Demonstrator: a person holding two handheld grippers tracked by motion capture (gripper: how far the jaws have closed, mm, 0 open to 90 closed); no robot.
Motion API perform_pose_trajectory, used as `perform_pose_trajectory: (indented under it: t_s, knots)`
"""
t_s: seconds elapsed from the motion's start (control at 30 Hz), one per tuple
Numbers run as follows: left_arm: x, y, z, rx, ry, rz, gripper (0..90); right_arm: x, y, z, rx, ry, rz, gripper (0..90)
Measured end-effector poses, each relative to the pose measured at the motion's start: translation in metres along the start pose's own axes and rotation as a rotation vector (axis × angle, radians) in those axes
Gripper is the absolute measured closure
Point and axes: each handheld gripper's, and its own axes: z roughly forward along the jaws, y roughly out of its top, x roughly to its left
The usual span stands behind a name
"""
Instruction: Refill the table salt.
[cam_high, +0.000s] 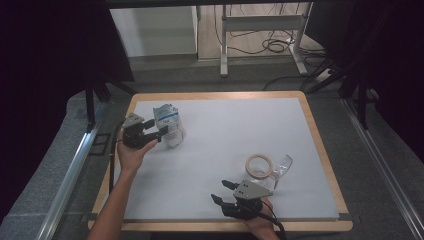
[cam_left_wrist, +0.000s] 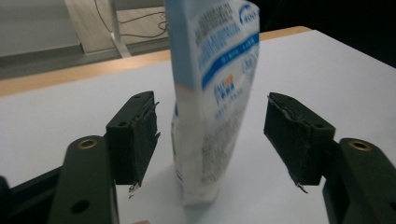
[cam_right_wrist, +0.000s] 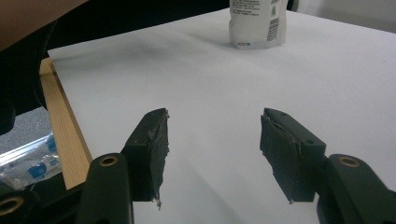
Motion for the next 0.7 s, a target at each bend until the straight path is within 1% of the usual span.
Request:
perform_pose_trajectory:
  t_s: [0.03, 0.1, 0.2, 0.27, 0.33, 0.4, 0.43, 0.53, 0.6, 0.7]
  knots:
    - [0.001, 0.003, 0.001, -0.004, -0.002, -0.001, 36.7, 0.000, 0.000, 0.000, 0.001, -0.001, -0.002, 42.5]
    - [0.005, 0.006, 0.004, 0.002, -0.005, -0.011, 38.8, 0.000, 0.000, -0.001, 0.001, -0.001, -0.003, 42.5]
    - [0.008, 0.007, 0.010, 0.001, -0.016, -0.028, 44.0, 0.000, 0.000, -0.002, -0.004, -0.002, -0.003, 42.6]
    - [0.010, 0.007, 0.013, 0.000, -0.025, -0.034, 50.4, 0.001, 0.001, -0.003, -0.005, -0.003, -0.002, 42.5]
    - [0.011, 0.008, 0.016, 0.005, -0.047, -0.039, 57.0, 0.001, 0.001, -0.003, -0.006, -0.005, -0.004, 42.5]
    - [0.010, 0.008, 0.018, -0.004, -0.058, -0.043, 66.0, 0.001, 0.001, -0.003, -0.005, -0.005, -0.005, 42.6]
    - [0.009, 0.008, 0.019, -0.006, -0.064, -0.045, 67.1, 0.001, 0.001, -0.003, -0.004, -0.005, -0.003, 42.6]
    - [0.010, 0.008, 0.022, -0.009, -0.081, -0.052, 74.3, 0.000, 0.000, -0.002, -0.004, -0.008, -0.004, 42.5]
    - [0.011, 0.007, 0.022, -0.010, -0.092, -0.047, 79.8, 0.000, 0.000, -0.002, -0.003, -0.009, -0.003, 42.5]
    - [0.012, 0.007, 0.022, -0.010, -0.096, -0.042, 82.1, 0.000, 0.000, -0.002, -0.003, -0.010, -0.004, 42.6]
